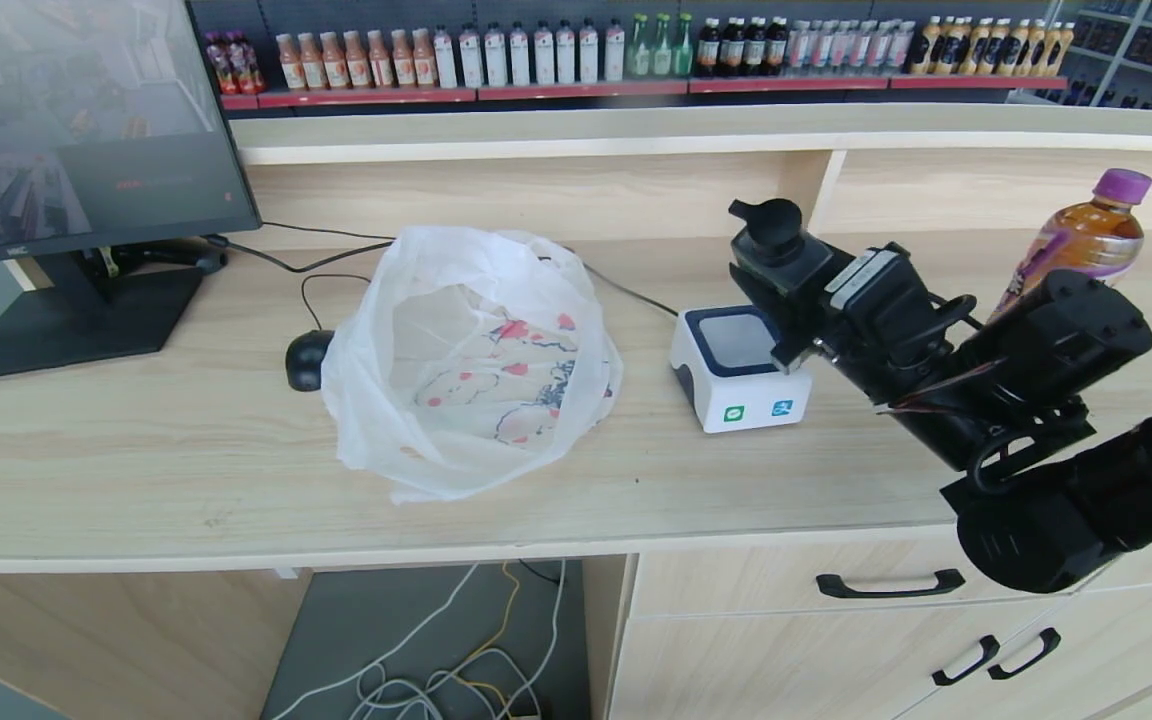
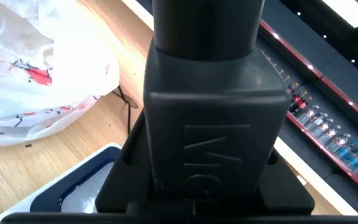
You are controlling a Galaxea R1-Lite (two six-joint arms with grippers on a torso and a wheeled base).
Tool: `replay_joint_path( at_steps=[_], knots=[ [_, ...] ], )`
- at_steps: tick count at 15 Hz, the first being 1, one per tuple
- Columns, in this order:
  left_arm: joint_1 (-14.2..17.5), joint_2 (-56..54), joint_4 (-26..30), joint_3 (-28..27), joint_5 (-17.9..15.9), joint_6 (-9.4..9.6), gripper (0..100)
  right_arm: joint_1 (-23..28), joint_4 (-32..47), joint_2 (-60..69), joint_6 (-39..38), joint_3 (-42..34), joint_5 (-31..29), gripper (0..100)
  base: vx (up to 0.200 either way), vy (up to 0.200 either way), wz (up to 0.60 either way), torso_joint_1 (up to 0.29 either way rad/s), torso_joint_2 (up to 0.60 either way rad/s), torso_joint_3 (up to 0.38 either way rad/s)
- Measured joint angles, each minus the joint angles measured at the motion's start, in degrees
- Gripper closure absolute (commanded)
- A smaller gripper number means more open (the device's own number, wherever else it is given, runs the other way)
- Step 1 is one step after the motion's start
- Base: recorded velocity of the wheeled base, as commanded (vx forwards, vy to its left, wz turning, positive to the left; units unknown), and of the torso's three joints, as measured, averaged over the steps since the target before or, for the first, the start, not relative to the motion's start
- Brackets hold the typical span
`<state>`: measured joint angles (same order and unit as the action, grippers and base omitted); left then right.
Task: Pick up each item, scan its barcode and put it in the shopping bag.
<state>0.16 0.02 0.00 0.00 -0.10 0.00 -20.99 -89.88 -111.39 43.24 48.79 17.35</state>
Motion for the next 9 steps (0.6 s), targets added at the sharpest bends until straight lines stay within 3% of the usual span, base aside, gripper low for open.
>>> replay_joint_path(
  at_steps=[4, 9],
  knots=[
    [0.0, 0.0, 0.0, 0.0, 0.0, 0.0, 0, -0.41, -0.04, 3.08, -7.61, -3.06, -3.61, 100, 0.0, 0.0, 0.0, 0.0, 0.0, 0.0],
    [0.0, 0.0, 0.0, 0.0, 0.0, 0.0, 0, -3.84, -0.04, 5.13, -25.06, -5.94, -13.12, 100, 0.0, 0.0, 0.0, 0.0, 0.0, 0.0]
  ],
)
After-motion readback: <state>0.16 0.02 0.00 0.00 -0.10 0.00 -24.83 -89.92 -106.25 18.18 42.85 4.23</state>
